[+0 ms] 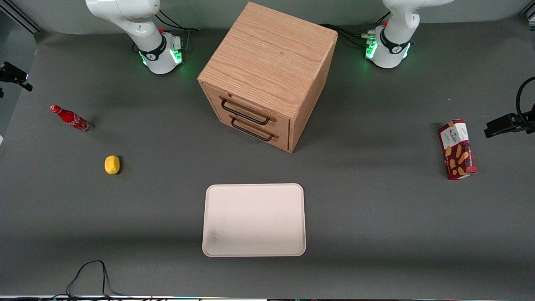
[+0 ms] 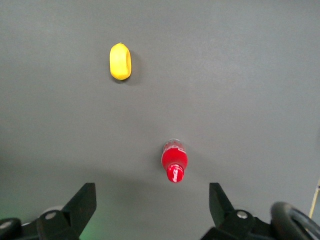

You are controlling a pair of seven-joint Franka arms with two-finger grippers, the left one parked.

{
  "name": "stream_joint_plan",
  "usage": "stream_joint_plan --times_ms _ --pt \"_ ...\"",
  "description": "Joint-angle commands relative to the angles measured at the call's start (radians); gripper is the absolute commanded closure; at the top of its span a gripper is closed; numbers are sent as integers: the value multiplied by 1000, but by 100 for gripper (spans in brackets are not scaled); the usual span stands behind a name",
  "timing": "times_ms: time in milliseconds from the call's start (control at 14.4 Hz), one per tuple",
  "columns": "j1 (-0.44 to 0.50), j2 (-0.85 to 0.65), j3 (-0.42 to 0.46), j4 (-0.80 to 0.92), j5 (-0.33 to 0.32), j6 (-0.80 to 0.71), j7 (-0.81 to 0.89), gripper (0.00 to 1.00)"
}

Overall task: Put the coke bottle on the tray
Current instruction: 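Lower the open right gripper over the bottle's cap end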

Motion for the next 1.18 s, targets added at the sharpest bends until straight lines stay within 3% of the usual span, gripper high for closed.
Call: stream_joint_plan --times_ms 0,626,1112 --pt "10 -13 -37 -90 -24 108 -17 0" --pt "14 53 -152 -288 -24 420 -112 0" --pt "14 122 -172 -319 -13 481 -167 0"
